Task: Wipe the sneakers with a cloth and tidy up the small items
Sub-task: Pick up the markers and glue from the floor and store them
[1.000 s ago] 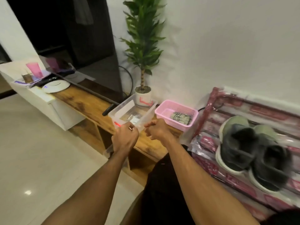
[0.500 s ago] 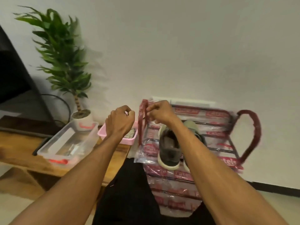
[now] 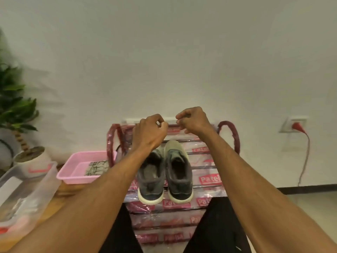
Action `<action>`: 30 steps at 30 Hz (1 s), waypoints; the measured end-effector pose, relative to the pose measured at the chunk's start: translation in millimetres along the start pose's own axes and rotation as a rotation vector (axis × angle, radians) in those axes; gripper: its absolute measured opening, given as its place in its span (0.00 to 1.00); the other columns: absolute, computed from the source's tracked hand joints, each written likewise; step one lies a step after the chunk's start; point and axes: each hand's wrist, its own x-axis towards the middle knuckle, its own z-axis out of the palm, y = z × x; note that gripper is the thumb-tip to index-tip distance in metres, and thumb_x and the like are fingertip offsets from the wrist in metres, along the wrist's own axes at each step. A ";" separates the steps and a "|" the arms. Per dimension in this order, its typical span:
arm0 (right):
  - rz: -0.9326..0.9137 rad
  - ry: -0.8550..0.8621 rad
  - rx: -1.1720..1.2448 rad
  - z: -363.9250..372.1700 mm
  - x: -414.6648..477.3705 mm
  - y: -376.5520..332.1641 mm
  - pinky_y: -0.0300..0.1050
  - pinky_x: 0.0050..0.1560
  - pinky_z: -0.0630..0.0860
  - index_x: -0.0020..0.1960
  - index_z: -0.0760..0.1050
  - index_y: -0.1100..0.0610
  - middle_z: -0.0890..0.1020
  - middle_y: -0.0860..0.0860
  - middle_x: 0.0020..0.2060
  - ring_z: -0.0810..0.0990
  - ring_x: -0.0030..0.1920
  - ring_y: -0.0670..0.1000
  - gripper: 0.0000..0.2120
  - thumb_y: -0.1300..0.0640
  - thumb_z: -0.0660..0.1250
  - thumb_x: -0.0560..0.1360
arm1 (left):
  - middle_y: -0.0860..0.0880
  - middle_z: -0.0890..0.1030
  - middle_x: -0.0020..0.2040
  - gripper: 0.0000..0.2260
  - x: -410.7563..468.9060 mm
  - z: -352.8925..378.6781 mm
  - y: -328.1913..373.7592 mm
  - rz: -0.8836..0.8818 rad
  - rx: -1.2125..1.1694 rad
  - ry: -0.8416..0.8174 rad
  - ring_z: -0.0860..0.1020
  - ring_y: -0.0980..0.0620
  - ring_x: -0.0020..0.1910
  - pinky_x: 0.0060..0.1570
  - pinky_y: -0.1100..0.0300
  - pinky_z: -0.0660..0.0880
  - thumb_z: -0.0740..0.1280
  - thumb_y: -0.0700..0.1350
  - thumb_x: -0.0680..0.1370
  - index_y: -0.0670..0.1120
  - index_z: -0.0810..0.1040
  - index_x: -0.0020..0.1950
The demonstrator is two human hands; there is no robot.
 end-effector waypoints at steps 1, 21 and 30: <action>0.010 0.017 -0.006 -10.1 0.6 6.7 0.40 0.34 0.79 0.48 0.82 0.58 0.84 0.53 0.40 0.84 0.37 0.50 0.06 0.66 0.71 0.72 | 0.51 0.82 0.41 0.09 1.0 8.6 7.3 0.011 -0.009 -0.019 0.78 0.48 0.41 0.41 0.55 0.73 0.61 0.50 0.75 0.52 0.81 0.47; 0.319 0.448 -0.054 -172.1 -50.2 152.0 0.43 0.36 0.83 0.48 0.82 0.58 0.83 0.50 0.38 0.83 0.36 0.48 0.07 0.66 0.69 0.73 | 0.52 0.81 0.42 0.10 -31.4 165.1 144.0 0.296 -0.211 -0.420 0.77 0.56 0.35 0.37 0.63 0.75 0.64 0.49 0.78 0.50 0.78 0.57; 0.610 0.600 -0.032 -185.5 -119.3 205.8 0.41 0.35 0.80 0.50 0.81 0.59 0.83 0.54 0.41 0.83 0.40 0.51 0.07 0.67 0.69 0.74 | 0.56 0.78 0.42 0.12 -68.6 217.8 175.5 0.332 -0.260 -0.783 0.78 0.54 0.41 0.45 0.55 0.77 0.65 0.51 0.77 0.54 0.74 0.61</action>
